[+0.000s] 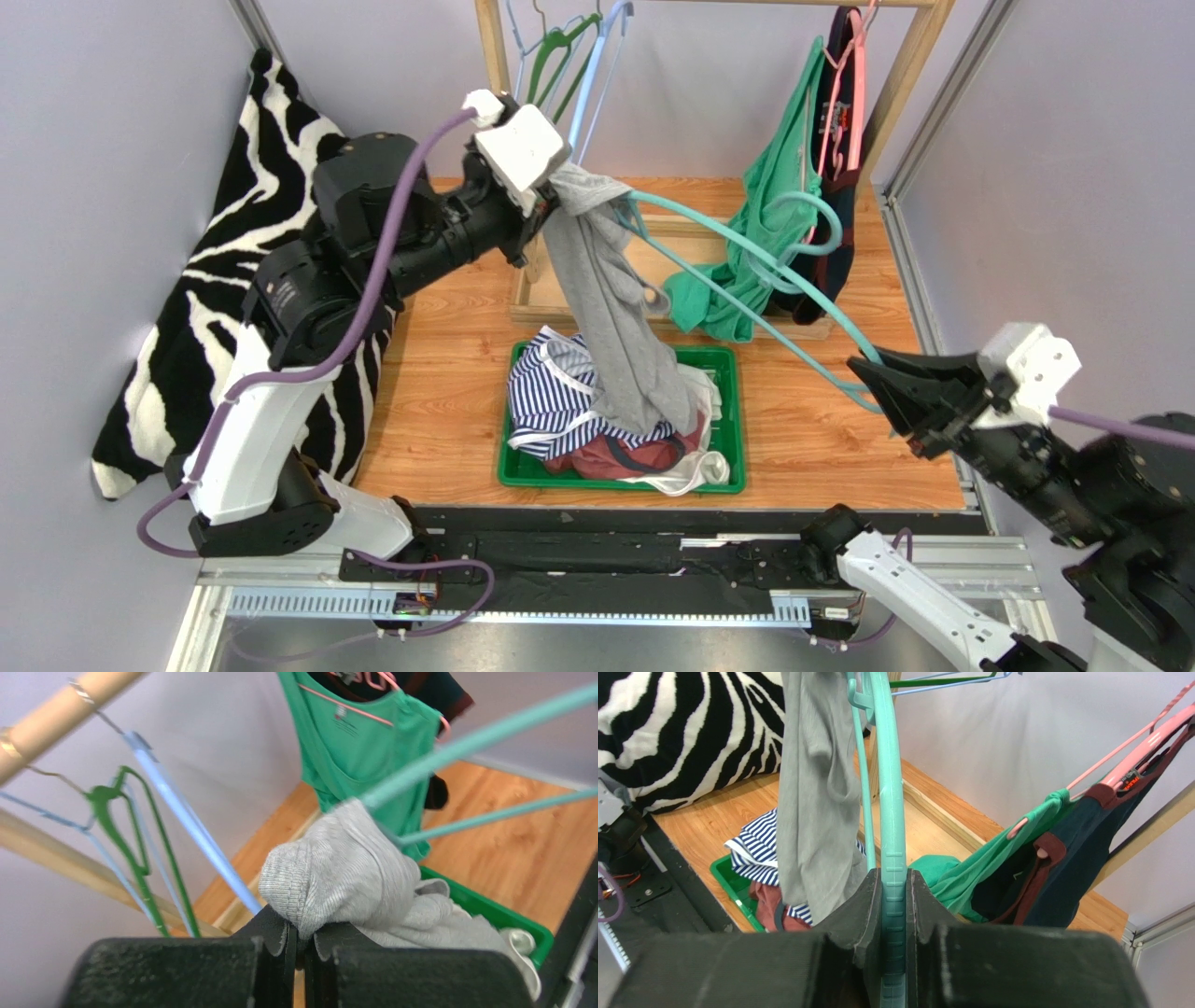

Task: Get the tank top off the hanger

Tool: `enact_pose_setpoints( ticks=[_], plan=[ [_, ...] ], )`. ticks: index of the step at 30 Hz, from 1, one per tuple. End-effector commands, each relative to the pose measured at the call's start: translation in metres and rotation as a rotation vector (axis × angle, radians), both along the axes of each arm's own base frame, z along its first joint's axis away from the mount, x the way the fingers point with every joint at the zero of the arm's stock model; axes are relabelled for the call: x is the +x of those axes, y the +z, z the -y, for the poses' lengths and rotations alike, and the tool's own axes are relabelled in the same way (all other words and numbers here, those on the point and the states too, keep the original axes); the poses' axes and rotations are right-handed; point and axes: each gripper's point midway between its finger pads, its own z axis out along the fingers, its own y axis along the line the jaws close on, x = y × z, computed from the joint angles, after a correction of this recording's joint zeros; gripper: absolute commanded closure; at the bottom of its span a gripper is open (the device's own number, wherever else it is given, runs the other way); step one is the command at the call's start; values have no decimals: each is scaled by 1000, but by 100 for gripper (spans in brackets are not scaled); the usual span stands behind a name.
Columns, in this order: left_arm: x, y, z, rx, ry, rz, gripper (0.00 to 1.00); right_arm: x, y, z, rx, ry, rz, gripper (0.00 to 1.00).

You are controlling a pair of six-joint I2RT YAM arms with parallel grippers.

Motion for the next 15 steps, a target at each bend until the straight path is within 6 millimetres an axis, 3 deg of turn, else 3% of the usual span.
enact_pose_setpoints(
  ticks=[1, 6, 10, 15],
  plan=[
    [4, 47, -21, -128, 94, 82, 100, -35, 5, 15, 39, 32, 32, 100],
    [4, 49, -21, -134, 91, 84, 100, -58, 8, 38, 80, -6, 95, 100],
    [-3, 44, -15, -116, 35, 72, 100, -61, 13, 62, 127, -109, 135, 100],
    [-4, 46, -16, -118, 37, 78, 100, -61, 8, 65, 122, -127, 129, 100]
  ],
)
